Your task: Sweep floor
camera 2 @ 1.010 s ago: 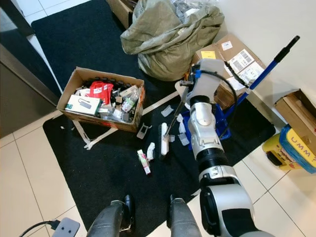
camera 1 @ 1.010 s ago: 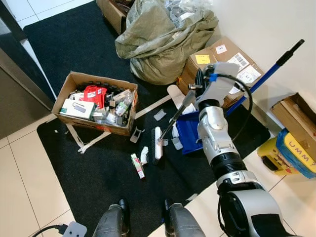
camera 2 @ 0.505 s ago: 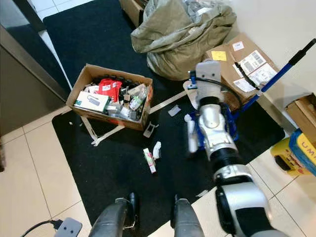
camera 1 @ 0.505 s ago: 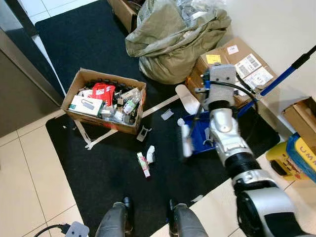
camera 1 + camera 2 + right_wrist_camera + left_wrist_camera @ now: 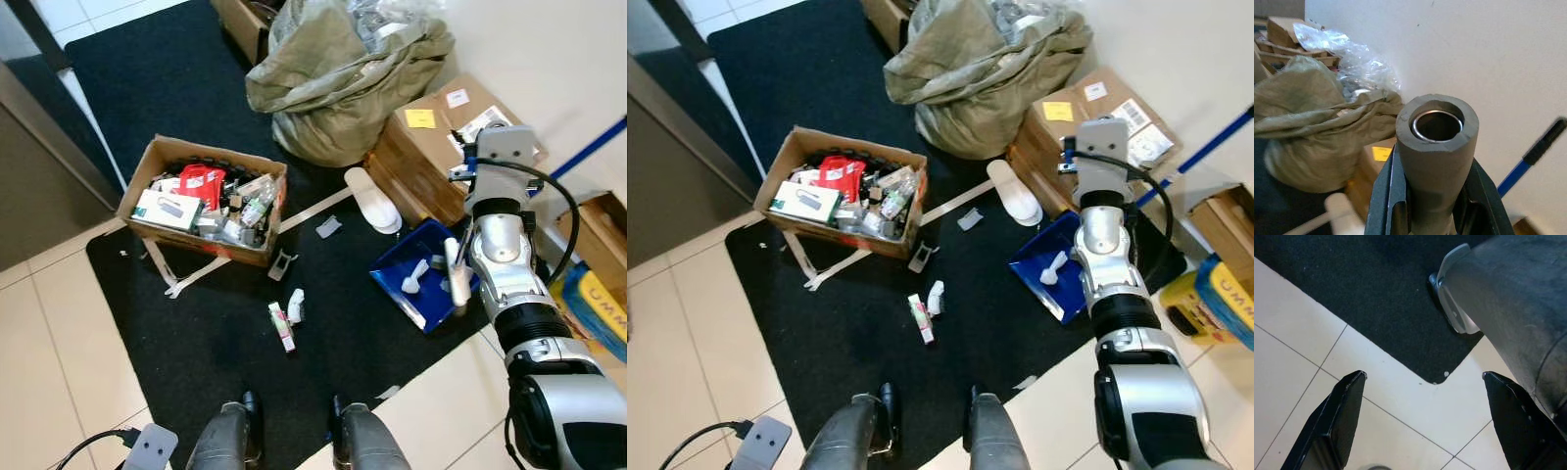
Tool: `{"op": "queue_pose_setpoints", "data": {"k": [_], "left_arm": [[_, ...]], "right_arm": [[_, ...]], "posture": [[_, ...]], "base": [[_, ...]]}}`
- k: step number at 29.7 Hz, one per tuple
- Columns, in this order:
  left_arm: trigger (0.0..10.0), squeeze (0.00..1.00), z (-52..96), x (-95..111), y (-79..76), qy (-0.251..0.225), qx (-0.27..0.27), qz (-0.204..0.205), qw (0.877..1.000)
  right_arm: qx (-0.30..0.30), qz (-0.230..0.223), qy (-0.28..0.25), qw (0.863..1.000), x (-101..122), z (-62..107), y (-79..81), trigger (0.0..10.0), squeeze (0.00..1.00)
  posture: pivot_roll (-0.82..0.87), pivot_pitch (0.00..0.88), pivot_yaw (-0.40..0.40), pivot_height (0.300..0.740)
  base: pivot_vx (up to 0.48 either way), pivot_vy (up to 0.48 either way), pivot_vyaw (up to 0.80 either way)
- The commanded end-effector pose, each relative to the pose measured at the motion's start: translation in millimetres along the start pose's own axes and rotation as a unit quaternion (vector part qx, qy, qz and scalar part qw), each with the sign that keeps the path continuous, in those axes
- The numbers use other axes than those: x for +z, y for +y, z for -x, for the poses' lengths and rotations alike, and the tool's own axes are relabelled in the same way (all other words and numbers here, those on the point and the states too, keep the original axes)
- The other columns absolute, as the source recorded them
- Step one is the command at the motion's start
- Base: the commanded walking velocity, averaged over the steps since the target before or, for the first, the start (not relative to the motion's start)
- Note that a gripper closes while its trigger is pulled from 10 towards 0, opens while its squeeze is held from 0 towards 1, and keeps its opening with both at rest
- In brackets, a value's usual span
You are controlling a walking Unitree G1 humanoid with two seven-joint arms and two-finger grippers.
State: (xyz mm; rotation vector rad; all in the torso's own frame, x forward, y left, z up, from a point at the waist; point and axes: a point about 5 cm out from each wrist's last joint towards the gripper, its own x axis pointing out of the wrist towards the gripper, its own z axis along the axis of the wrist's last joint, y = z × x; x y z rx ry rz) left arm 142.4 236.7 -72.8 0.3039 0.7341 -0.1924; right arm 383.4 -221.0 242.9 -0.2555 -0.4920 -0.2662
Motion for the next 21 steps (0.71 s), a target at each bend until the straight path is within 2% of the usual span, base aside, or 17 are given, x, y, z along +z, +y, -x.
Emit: {"op": "queue_pose_setpoints", "data": {"k": [1, 9, 15, 18, 21], "left_arm": [[10.0, 0.0, 3.1, -10.7, -7.3, 0.025, -0.006, 0.012, 1.0], [10.0, 0.0, -1.7, -7.4, -9.2, 0.033, -0.006, 0.014, 0.999], [10.0, 0.0, -4.3, -8.0, -11.8, 0.048, -0.005, 0.022, 0.999], [10.0, 0.0, -7.6, -6.1, -14.3, 0.058, -0.005, 0.027, 0.998], [10.0, 0.0, -9.1, -4.9, -14.7, 0.061, -0.005, 0.028, 0.998]], "right_arm": [[0.005, -0.023, 0.003, 1.0, -1.1, 3.0, 2.0, 10.0, 0.0], [0.017, -0.027, -0.005, 0.999, 3.0, 1.5, 7.8, 10.0, 0.0], [0.029, -0.02, -0.036, 0.999, 19.0, -5.9, 6.1, 10.0, 0.0], [0.047, -0.017, -0.065, 0.997, 32.7, -9.8, 10.2, 10.0, 0.0], [0.051, -0.01, -0.074, 0.996, 36.8, -10.6, 11.9, 10.0, 0.0]], "posture": [[0.02, 0.359, -0.037, 0.74], [0.01, 0.307, -0.039, 0.74], [-0.01, 0.258, -0.038, 0.74], [-0.03, 0.218, -0.037, 0.74], [-0.03, 0.202, -0.035, 0.74]], "base": [[0.0, 0.0, 0.0], [0.0, 0.0, 0.0], [0.0, 0.0, 0.0], [0.0, 0.0, 0.0], [0.0, 0.0, 0.0]]}}
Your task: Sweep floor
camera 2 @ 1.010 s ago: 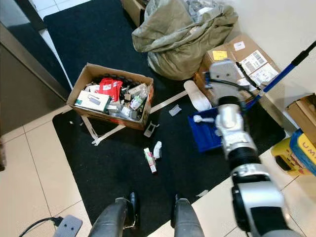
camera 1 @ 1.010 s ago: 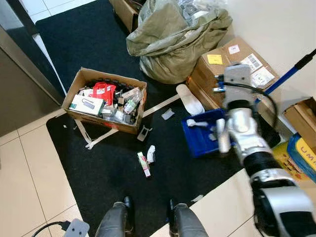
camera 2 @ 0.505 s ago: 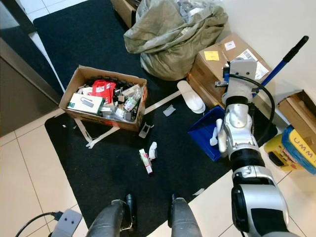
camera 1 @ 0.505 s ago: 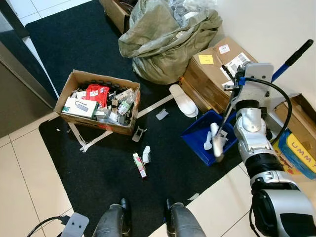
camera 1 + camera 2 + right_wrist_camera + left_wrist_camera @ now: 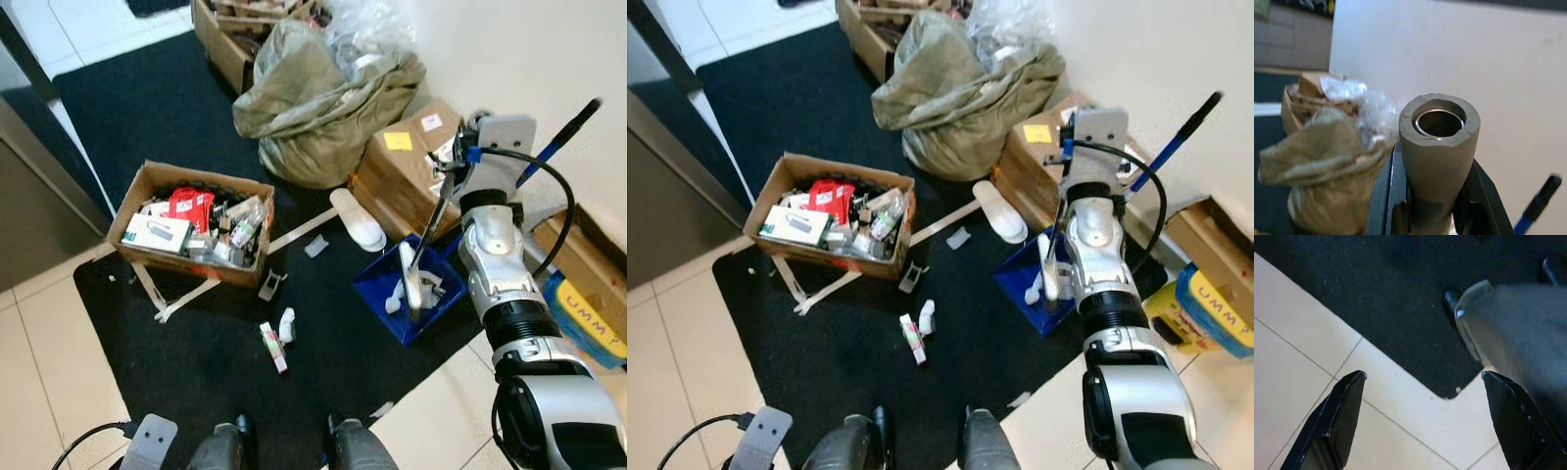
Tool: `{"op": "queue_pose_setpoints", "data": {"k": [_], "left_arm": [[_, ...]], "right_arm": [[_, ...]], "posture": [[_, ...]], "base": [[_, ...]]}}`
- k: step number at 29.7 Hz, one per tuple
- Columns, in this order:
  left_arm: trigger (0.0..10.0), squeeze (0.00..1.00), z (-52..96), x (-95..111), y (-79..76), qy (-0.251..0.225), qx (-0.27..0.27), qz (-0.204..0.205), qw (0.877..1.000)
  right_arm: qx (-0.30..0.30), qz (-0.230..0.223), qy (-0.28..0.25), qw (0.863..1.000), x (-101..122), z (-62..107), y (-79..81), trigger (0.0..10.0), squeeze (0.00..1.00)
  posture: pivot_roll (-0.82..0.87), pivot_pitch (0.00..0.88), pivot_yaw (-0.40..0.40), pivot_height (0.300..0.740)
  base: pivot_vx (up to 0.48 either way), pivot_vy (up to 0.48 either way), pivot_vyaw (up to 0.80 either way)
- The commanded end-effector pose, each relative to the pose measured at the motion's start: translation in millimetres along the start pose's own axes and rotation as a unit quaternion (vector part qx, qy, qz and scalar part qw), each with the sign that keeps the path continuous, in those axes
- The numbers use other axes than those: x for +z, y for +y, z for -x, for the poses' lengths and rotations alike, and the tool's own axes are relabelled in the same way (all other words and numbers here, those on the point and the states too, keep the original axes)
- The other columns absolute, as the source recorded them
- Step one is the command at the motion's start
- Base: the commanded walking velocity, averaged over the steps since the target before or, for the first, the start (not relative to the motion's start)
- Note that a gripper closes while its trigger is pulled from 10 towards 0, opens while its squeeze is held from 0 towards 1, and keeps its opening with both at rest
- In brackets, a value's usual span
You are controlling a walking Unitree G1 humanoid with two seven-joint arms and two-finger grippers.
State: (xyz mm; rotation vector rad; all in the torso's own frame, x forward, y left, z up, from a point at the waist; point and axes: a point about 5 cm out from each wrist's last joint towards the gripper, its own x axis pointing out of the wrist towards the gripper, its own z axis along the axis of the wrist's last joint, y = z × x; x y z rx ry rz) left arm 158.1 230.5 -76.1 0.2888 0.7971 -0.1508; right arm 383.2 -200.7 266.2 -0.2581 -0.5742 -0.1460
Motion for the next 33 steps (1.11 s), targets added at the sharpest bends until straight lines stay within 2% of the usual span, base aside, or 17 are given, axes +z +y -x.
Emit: {"op": "queue_pose_setpoints", "data": {"k": [1, 5, 7, 8, 11, 12, 14, 15, 16, 18, 20, 21, 23, 26, 29, 30, 33], "left_arm": [[10.0, 0.0, 2.9, -13.3, -12.3, 0.031, -0.016, 0.011, 0.999], [10.0, 0.0, 1.1, -10.9, -12.3, 0.032, -0.016, 0.012, 0.999], [10.0, 0.0, -2.3, -5.5, -11.7, 0.034, -0.018, 0.012, 0.999], [10.0, 0.0, -2.3, -5.5, -11.7, 0.034, -0.018, 0.012, 0.999], [10.0, 0.0, -5.0, -2.5, -12.6, 0.041, -0.021, 0.015, 0.999], [10.0, 0.0, -5.0, -2.5, -12.6, 0.041, -0.021, 0.015, 0.999], [10.0, 0.0, -5.0, -4.9, -14.4, 0.053, -0.02, 0.019, 0.998], [10.0, 0.0, -5.0, -4.9, -14.4, 0.053, -0.02, 0.019, 0.998], [10.0, 0.0, -4.7, -6.8, -14.9, 0.061, -0.018, 0.02, 0.998], [10.0, 0.0, -4.7, -6.8, -14.9, 0.061, -0.018, 0.02, 0.998], [10.0, 0.0, -4.1, -10.1, -16.4, 0.073, -0.017, 0.021, 0.997], [10.0, 0.0, -4.1, -10.1, -16.4, 0.073, -0.017, 0.021, 0.997], [10.0, 0.0, -3.2, -13.1, -18.7, 0.082, -0.022, 0.015, 0.996], [10.0, 0.0, -2.7, -14.6, -20.2, 0.086, -0.025, 0.011, 0.996], [10.0, 0.0, -2.0, -16.9, -23.2, 0.092, -0.032, 0.005, 0.995], [10.0, 0.0, -2.0, -17.1, -23.7, 0.093, -0.033, 0.004, 0.995], [10.0, 0.0, -1.7, -17.7, -24.8, 0.093, -0.034, 0.004, 0.995]], "right_arm": [[0.004, 0.012, -0.031, 0.999, 13.2, -5.2, -1.4, 10.0, 0.0], [0.005, 0.005, -0.03, 1.0, 14.8, -6.6, 0.0, 10.0, 0.0], [0.013, -0.031, -0.015, 0.999, 16.4, -9.4, 3.7, 10.0, 0.0], [0.013, -0.031, -0.015, 0.999, 16.4, -9.4, 3.7, 10.0, 0.0], [0.058, -0.118, 0.032, 0.991, 9.8, -5.7, 21.4, 10.0, 0.0], [0.058, -0.118, 0.032, 0.991, 9.8, -5.7, 21.4, 10.0, 0.0], [0.084, -0.17, 0.062, 0.98, 2.9, 1.1, 34.9, 10.0, 0.0], [0.084, -0.17, 0.062, 0.98, 2.9, 1.1, 34.9, 10.0, 0.0], [0.109, -0.204, 0.091, 0.969, -2.9, 8.2, 47.1, 10.0, 0.0], [0.109, -0.204, 0.091, 0.969, -2.9, 8.2, 47.1, 10.0, 0.0], [0.154, -0.242, 0.136, 0.948, -12.0, 22.7, 66.2, 10.0, 0.0], [0.154, -0.242, 0.136, 0.948, -12.0, 22.7, 66.2, 10.0, 0.0], [0.187, -0.26, 0.179, 0.93, -19.2, 33.4, 75.2, 10.0, 0.0], [0.199, -0.258, 0.192, 0.926, -21.4, 37.2, 77.0, 10.0, 0.0], [0.25, -0.287, 0.241, 0.893, -24.0, 56.0, 88.9, 10.0, 0.0], [0.277, -0.287, 0.262, 0.879, -27.4, 66.9, 95.8, 10.0, 0.0], [0.305, -0.291, 0.298, 0.856, -36.0, 87.4, 106.2, 10.0, 0.0]], "posture": [[-0.04, 0.186, -0.032, 0.74], [-0.04, 0.172, -0.028, 0.74], [-0.04, 0.15, -0.019, 0.74], [-0.04, 0.15, -0.019, 0.74], [-0.06, 0.129, -0.006, 0.74], [-0.06, 0.129, -0.006, 0.74], [-0.06, 0.115, -0.003, 0.74], [-0.06, 0.115, -0.003, 0.74], [-0.06, 0.111, 0.004, 0.74], [-0.06, 0.111, 0.004, 0.74], [-0.07, 0.102, 0.013, 0.74], [-0.07, 0.102, 0.013, 0.74], [-0.08, 0.099, 0.015, 0.74], [-0.08, 0.096, 0.015, 0.74], [-0.09, 0.093, 0.011, 0.74], [-0.09, 0.099, 0.006, 0.74], [-0.09, 0.113, 0.002, 0.74]], "base": [[0.0, 0.0, 0.0], [0.0, 0.0, 0.0], [0.0, 0.0, 0.0], [0.0, 0.0, 0.0], [0.0, 0.0, 0.0], [0.0, 0.0, 0.0], [0.0, 0.0, 0.0], [0.0, 0.0, 0.0], [0.0, 0.0, 0.0], [0.0, 0.0, 0.0], [0.0, 0.0, 0.0], [0.0, 0.0, 0.0], [0.0, 0.0, 0.0], [0.0, 0.0, 0.0], [0.0, 0.0, 0.0], [0.0, 0.0, 0.0], [0.0, 0.0, 0.0]]}}
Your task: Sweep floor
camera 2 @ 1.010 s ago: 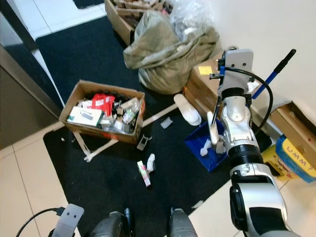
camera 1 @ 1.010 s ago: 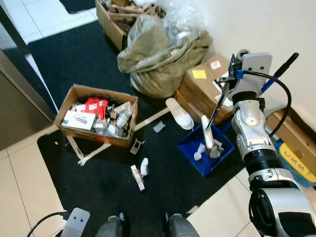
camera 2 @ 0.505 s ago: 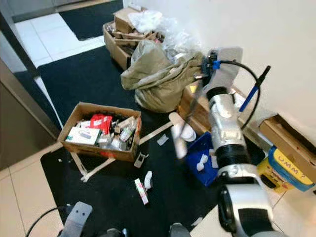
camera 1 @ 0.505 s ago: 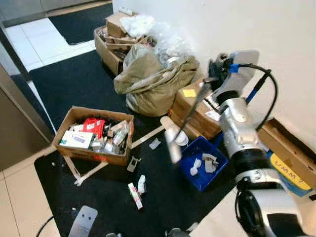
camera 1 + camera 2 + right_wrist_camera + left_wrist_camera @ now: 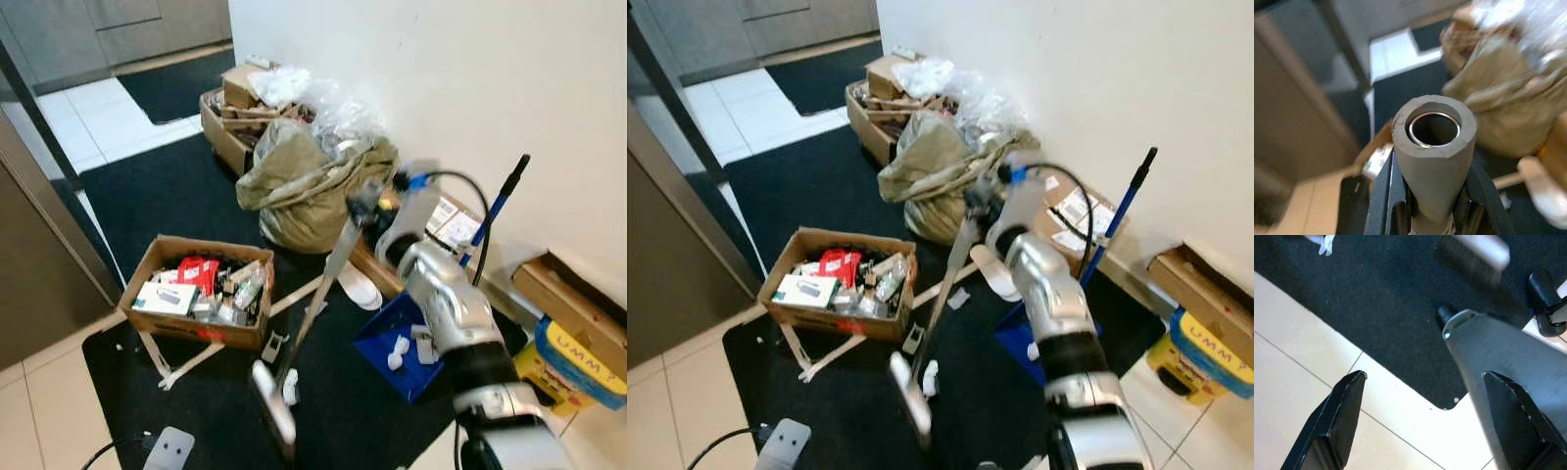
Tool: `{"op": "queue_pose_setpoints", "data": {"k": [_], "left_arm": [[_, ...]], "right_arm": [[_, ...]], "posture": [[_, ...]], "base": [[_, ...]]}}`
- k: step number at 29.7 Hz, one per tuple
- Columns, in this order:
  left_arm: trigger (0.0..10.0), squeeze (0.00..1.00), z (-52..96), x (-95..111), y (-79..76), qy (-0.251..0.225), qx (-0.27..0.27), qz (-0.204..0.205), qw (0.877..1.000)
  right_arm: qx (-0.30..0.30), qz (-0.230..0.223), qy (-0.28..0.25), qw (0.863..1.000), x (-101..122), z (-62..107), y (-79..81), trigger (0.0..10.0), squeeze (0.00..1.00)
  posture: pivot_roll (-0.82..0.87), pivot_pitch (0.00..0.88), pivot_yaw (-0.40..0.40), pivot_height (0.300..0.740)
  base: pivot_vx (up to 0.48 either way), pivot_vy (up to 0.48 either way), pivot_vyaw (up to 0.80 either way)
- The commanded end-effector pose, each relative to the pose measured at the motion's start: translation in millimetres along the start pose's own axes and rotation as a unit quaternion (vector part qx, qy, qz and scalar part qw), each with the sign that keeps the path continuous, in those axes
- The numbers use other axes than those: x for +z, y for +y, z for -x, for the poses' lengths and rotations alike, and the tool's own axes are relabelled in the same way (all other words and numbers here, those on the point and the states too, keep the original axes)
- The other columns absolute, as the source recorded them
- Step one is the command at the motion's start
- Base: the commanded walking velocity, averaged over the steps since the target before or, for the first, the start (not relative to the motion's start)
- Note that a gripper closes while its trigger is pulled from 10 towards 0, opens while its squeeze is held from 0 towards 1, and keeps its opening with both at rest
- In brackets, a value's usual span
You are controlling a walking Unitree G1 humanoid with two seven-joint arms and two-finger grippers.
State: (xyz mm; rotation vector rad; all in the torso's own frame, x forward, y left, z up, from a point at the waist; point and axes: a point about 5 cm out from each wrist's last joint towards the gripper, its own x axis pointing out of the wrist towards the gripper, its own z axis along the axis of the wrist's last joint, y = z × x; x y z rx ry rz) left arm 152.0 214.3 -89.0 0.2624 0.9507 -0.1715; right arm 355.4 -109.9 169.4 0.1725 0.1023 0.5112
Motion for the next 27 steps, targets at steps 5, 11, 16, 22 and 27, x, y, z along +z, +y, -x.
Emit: {"op": "queue_pose_setpoints", "data": {"k": [5, 11, 16, 22, 27], "left_arm": [[10.0, 0.0, 2.5, -12.2, -6.6, 0.021, -0.01, -0.009, 1.0], [10.0, 0.0, 6.5, -24.2, -10.9, 0.033, -0.019, -0.017, 0.999], [10.0, 0.0, 10.2, -33.2, -11.3, 0.041, -0.022, -0.021, 0.999], [10.0, 0.0, 14.1, -41.3, -12.0, 0.043, -0.025, -0.025, 0.998], [10.0, 0.0, 16.6, -45.4, -13.8, 0.039, -0.031, -0.03, 0.998]], "right_arm": [[0.015, -0.043, 0.011, 0.999, -17.9, 1.2, 11.4, 10.0, 0.0], [-0.017, -0.09, 0.001, 0.996, -37.1, 2.4, 20.5, 10.0, 0.0], [-0.049, -0.115, -0.003, 0.992, -39.7, 4.7, 21.8, 10.0, 0.0], [-0.085, -0.134, -0.023, 0.987, -42.3, 5.1, 22.8, 10.0, 0.0], [-0.088, -0.146, -0.039, 0.985, -43.6, 3.2, 30.2, 10.0, 0.0]], "posture": [[-0.09, 0.123, -0.001, 0.74], [-0.07, 0.166, 0.003, 0.74], [-0.06, 0.198, 0.002, 0.74], [-0.05, 0.239, 0.004, 0.74], [-0.03, 0.276, 0.005, 0.74]], "base": [[0.0, 0.0, 0.0], [0.0, 0.0, 0.0], [0.0, 0.0, 0.0], [0.0, 0.0, 0.0], [0.0, 0.0, 0.0]]}}
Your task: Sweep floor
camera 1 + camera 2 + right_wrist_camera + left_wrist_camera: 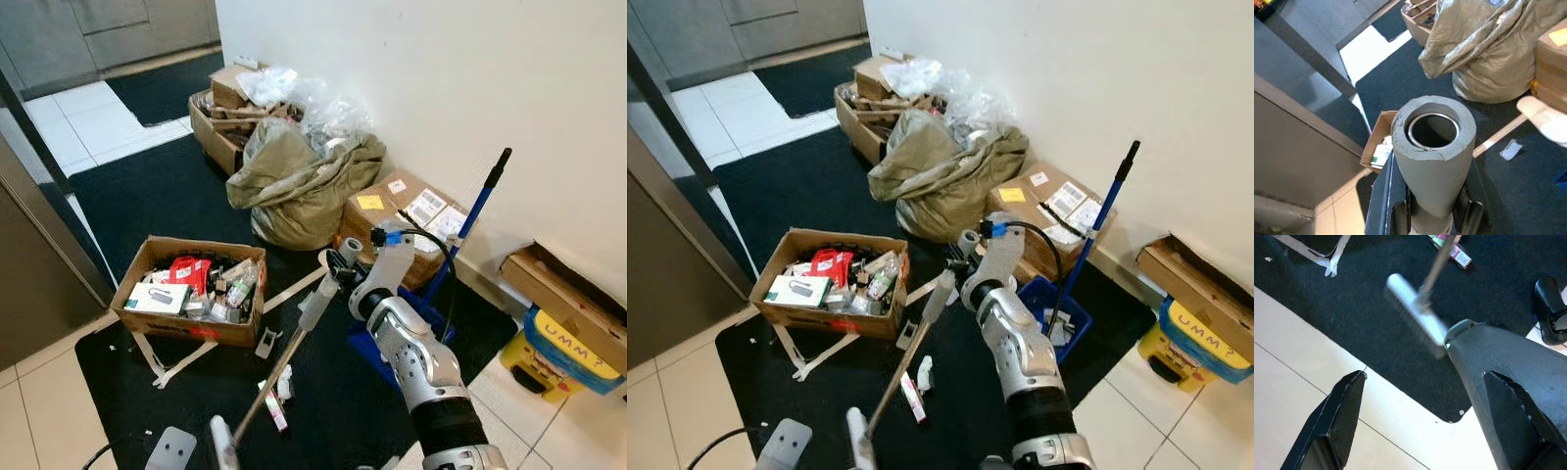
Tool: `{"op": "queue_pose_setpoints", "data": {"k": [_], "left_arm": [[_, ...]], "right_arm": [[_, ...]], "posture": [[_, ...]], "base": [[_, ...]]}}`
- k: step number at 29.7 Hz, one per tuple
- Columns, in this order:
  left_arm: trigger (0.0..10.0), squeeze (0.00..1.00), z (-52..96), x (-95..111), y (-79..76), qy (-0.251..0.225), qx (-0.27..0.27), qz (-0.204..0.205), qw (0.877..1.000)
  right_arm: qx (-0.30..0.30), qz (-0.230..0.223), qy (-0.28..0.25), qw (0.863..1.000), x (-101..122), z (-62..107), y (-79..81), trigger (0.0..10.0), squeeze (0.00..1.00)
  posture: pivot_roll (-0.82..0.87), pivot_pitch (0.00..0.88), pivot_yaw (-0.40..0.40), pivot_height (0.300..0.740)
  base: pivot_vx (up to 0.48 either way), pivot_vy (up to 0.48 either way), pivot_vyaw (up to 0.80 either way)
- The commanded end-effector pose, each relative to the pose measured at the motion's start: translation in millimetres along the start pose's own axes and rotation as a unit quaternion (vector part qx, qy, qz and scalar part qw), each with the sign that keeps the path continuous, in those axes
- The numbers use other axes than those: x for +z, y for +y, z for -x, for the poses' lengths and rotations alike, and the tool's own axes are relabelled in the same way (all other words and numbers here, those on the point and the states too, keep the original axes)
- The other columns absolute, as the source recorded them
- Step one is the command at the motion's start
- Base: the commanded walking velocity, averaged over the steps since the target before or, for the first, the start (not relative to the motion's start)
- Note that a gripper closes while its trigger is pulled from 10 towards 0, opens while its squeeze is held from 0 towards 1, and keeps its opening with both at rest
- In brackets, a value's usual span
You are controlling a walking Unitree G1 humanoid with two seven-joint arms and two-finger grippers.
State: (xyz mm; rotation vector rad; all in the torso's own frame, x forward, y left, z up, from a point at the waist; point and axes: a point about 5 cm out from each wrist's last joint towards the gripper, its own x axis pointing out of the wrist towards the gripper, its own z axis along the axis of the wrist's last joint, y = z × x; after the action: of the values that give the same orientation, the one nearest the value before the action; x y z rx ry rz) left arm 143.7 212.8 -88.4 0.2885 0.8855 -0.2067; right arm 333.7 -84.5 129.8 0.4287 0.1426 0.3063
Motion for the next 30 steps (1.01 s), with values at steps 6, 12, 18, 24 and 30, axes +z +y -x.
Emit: {"op": "queue_pose_setpoints", "data": {"k": [6, 12, 18, 24, 30], "left_arm": [[10.0, 0.0, 17.2, -42.5, -15.2, 0.061, -0.034, -0.012, 0.997], [10.0, 0.0, 19.9, -44.0, -14.4, 0.048, -0.036, -0.019, 0.998], [10.0, 0.0, 21.8, -41.4, -8.6, 0.027, -0.035, -0.029, 0.999], [10.0, 0.0, 23.2, -39.1, -5.8, 0.011, -0.036, -0.038, 0.999], [10.0, 0.0, 23.9, -36.2, -2.0, -0.001, -0.035, -0.049, 0.998]], "right_arm": [[0.004, -0.029, -0.044, 0.999, -1.8, -0.6, 13.9, 10.0, 0.0], [0.0, -0.005, -0.087, 0.996, 3.0, -3.1, 19.4, 10.0, 0.0], [-0.018, 0.028, -0.114, 0.993, 3.7, -9.8, 19.0, 10.0, 0.0], [-0.059, 0.055, -0.117, 0.99, -5.2, -9.9, 6.6, 10.0, 0.0], [-0.141, 0.121, -0.156, 0.97, 13.2, -7.4, -29.1, 10.0, 0.0]], "posture": [[-0.02, 0.317, 0.006, 0.74], [0.02, 0.368, 0.013, 0.74], [0.05, 0.398, 0.02, 0.74], [0.07, 0.409, 0.026, 0.74], [0.09, 0.403, 0.039, 0.74]], "base": [[0.0, 0.0, 0.0], [0.0, 0.0, 0.0], [0.0, 0.0, 0.0], [0.0, 0.0, 0.0], [0.0, 0.0, 0.0]]}}
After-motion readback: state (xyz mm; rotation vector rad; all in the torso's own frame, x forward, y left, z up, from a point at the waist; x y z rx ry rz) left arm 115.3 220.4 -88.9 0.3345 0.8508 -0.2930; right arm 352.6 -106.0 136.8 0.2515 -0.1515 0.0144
